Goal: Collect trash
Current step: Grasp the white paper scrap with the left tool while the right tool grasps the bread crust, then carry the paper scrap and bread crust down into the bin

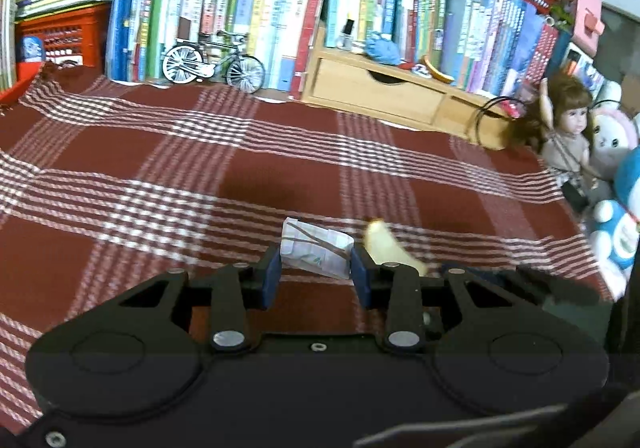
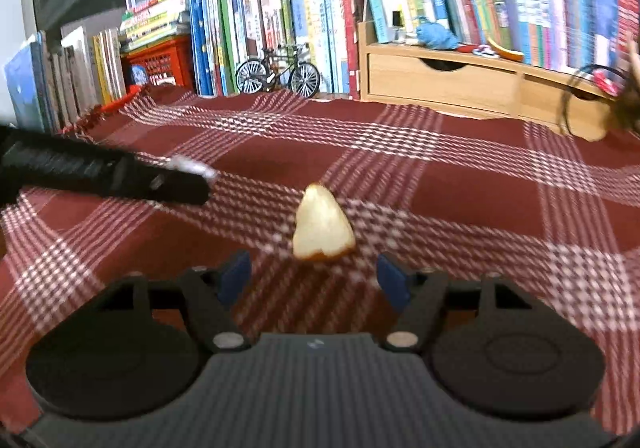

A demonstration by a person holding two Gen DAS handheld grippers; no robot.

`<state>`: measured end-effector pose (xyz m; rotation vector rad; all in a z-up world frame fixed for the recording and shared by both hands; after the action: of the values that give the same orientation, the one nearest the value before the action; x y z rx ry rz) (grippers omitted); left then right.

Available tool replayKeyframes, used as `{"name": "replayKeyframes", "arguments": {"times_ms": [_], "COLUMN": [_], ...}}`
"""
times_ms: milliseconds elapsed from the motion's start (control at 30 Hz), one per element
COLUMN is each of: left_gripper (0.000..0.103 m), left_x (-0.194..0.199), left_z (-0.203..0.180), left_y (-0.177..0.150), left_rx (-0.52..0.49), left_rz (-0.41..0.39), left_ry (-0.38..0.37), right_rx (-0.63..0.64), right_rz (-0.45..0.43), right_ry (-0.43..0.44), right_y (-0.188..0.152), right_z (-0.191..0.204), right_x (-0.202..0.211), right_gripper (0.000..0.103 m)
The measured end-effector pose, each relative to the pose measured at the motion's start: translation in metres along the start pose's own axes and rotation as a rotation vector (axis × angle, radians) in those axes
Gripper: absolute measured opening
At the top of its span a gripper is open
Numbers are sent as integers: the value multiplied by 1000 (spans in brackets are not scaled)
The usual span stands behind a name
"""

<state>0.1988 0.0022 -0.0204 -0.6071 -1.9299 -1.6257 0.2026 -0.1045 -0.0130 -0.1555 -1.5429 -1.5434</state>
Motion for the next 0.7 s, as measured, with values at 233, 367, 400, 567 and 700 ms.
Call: {"name": "replayKeyframes", "arguments": {"times_ms": [233,367,400,567,700], "left_gripper": [35,35,35,35,35], "left_x": [-1,7,10,29,48], "left_z": [13,13,12,6,-2], "left_y": [-7,-10,-10,-17,-28], "left_rx": [-14,-37,-41,-72,-89], "left_rz": [-33,-61,-66,-94,-103], "left_ry": [22,30,29,25,8], "right_rx": [12,-14,-24,-44,-45], "right_rz": [44,22,13,-19,-42], "right_ry": [-25,0,4,23,37], "right_y": [6,2,1,-4,-10], "right_z": [1,3,4,10,17], "right_x": [-28,-19,-15,11,40], "right_gripper": [45,44,44,43,43]}}
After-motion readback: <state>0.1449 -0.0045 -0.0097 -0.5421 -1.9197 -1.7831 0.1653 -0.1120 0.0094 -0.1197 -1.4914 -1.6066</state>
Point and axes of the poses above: each gripper's, at about its wrist camera, not at the fingertips, and x roughly against the way its jaws point, z to its left, y to its top, the point moved 10 cm from there along -x, roughly the way its jaws point, and after that the axes turned 7 degrees about y, right-handed, at the moved point
